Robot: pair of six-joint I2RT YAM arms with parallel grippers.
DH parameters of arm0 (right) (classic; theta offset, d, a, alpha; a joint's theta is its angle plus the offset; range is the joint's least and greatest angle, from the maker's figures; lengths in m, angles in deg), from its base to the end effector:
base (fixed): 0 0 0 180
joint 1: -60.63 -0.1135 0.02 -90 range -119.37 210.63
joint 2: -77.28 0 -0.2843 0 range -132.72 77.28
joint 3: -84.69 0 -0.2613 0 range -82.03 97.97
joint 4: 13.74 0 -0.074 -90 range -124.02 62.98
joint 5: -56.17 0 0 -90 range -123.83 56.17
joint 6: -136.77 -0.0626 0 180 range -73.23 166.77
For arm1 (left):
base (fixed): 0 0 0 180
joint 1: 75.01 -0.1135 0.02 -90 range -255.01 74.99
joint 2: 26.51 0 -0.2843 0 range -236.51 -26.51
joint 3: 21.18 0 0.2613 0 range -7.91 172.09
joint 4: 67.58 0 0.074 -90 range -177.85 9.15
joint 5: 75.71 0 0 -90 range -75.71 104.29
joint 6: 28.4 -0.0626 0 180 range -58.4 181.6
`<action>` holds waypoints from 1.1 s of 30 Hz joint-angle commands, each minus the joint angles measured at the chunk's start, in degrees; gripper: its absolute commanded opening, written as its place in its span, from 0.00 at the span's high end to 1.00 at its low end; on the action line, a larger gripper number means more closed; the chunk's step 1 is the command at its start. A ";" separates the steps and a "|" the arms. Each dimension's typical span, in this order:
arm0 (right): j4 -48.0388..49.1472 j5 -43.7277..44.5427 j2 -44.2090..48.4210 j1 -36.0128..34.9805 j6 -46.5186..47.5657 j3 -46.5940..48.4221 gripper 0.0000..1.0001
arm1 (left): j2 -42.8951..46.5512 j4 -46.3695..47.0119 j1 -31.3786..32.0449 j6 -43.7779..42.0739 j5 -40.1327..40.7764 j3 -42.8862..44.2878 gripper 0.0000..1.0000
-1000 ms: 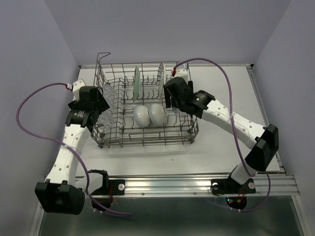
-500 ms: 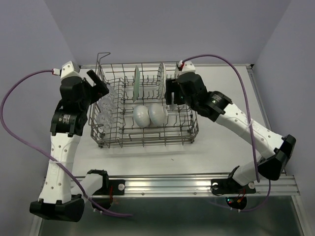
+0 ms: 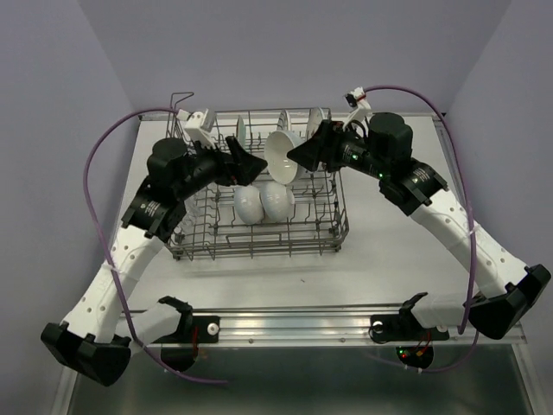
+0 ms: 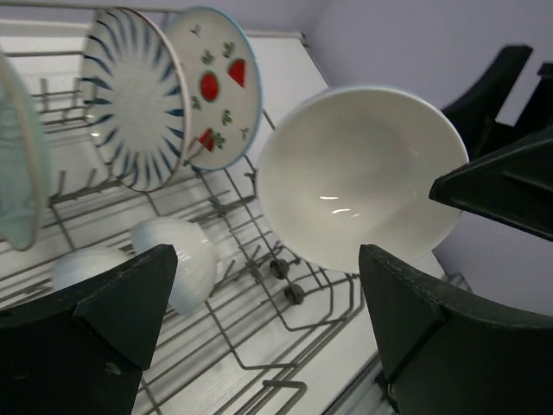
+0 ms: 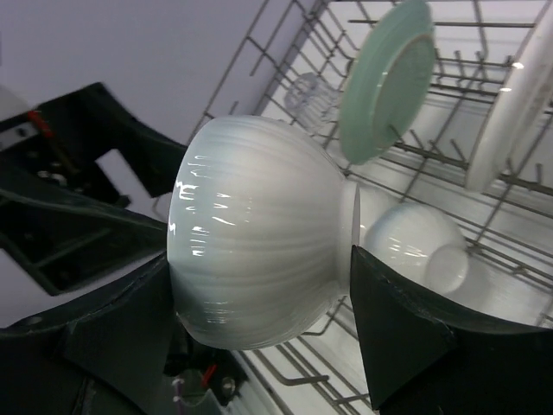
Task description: Unload the mixed dishes from the dish rack
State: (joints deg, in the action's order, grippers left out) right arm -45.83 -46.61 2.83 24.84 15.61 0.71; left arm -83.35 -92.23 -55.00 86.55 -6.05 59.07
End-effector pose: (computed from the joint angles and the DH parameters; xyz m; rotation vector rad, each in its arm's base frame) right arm 0.2511 0.1981 0.4588 -0.2485 1.8536 1.0279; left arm 0.2152 -0.1015 0.4524 0.2168 1.6499 -0.8850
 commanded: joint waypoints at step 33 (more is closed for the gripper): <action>-1.49 57.25 12.57 4.15 0.48 -1.53 0.00 | -24.71 1.10 14.78 -0.77 15.24 22.65 1.00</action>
State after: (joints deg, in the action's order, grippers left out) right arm -44.80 -19.66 11.51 27.88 10.87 -3.66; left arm -105.69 -91.64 -42.15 87.66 6.87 73.33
